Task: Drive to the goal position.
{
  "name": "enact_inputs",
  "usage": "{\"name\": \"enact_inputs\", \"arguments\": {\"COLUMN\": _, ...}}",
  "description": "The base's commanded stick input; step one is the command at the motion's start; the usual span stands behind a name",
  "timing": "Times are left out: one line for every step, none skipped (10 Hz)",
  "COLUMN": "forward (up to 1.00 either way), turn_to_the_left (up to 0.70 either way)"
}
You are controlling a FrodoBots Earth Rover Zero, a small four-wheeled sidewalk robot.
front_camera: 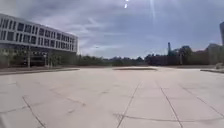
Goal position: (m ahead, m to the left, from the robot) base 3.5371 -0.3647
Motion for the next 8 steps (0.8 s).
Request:
{"name": "enact_inputs", "arguments": {"forward": 0.50, "turn_to_the_left": 0.00}}
{"name": "enact_inputs", "arguments": {"forward": 0.50, "turn_to_the_left": 0.00}}
{"name": "enact_inputs", "arguments": {"forward": 0.50, "turn_to_the_left": 0.00}}
{"name": "enact_inputs", "arguments": {"forward": 0.50, "turn_to_the_left": 0.00}}
{"name": "enact_inputs", "arguments": {"forward": 0.50, "turn_to_the_left": 0.00}}
{"name": "enact_inputs", "arguments": {"forward": 0.50, "turn_to_the_left": 0.00}}
{"name": "enact_inputs", "arguments": {"forward": 0.50, "turn_to_the_left": 0.00}}
{"name": "enact_inputs", "arguments": {"forward": 0.50, "turn_to_the_left": 0.00}}
